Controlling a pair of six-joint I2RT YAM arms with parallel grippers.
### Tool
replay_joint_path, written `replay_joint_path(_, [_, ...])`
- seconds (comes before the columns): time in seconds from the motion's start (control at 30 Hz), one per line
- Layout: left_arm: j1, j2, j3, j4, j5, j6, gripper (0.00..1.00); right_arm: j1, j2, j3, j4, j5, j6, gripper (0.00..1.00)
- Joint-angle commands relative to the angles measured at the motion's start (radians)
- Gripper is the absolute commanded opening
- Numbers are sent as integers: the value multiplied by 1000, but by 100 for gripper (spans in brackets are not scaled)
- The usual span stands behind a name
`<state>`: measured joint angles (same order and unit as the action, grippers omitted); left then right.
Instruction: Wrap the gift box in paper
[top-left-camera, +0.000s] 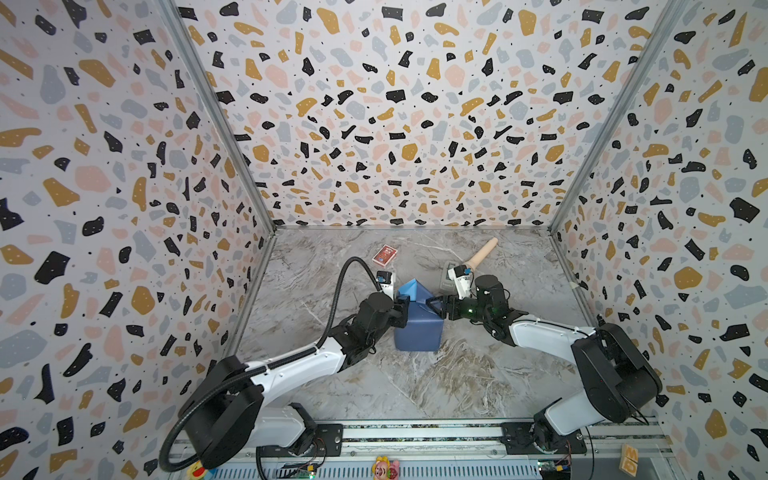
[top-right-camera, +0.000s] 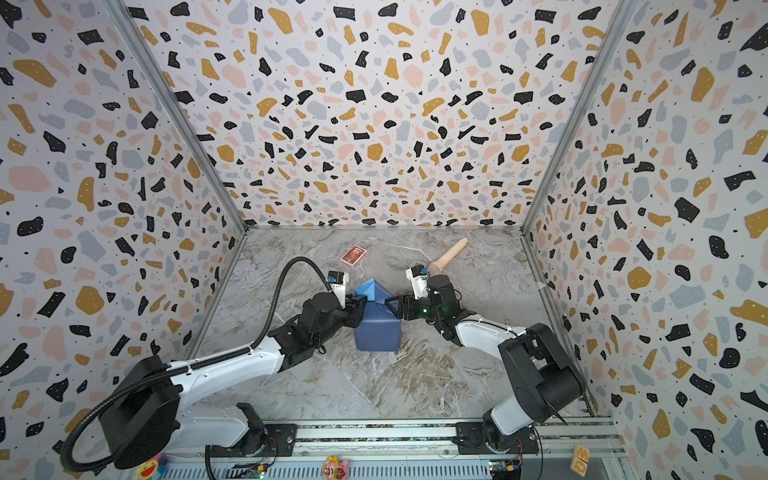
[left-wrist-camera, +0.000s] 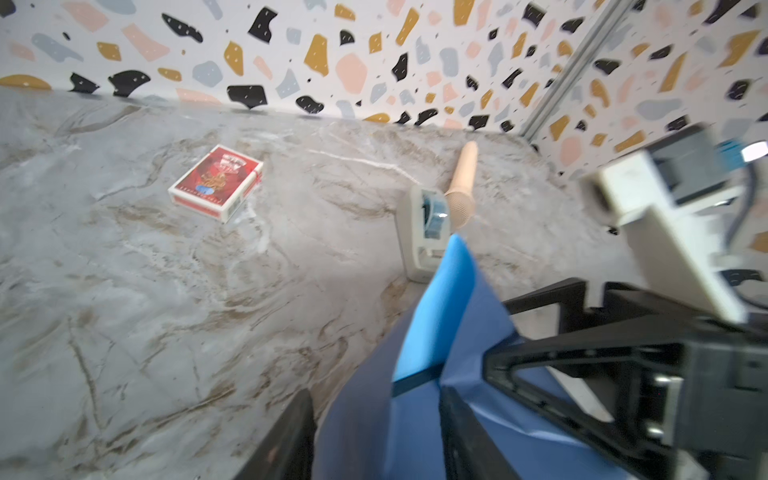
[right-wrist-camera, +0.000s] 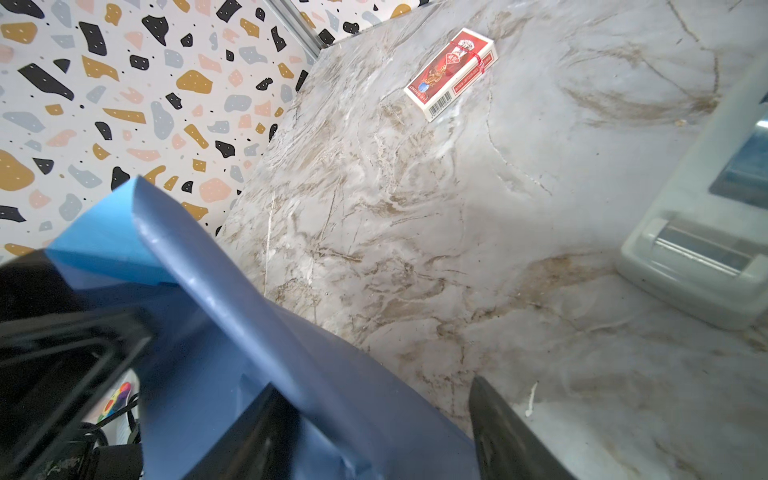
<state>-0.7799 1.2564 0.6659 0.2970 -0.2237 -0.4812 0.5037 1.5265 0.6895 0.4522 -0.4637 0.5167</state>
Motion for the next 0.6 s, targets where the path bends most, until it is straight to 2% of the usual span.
replay_joint_path(0.0, [11,-140,-53,-5,57,11,57,1,19,-40,-106,46,-13,69])
replay_joint_path(0.07, [46,-238,-118,-33,64,-17,61,2,15,-34,-110,45,-19,69])
replay_joint_path(0.13, [128,-326,-187,-78,68,-80,64,2,13,-30,-113,45,-22,68])
replay_joint_path(0.2, [219,-353,-219,-107,110,-123,64,2,11,-28,-115,46,-25,68])
replay_joint_path(0.23, [237,-338,-214,-116,124,-125,64,2,8,-27,-115,47,-25,68])
replay_joint_path(0.4, [228,-162,-119,-99,249,-69,62,1,10,-21,-117,48,-30,68])
replay_joint_path(0.57, [178,-73,-77,-53,284,-56,62,2,7,-27,-113,46,-29,67])
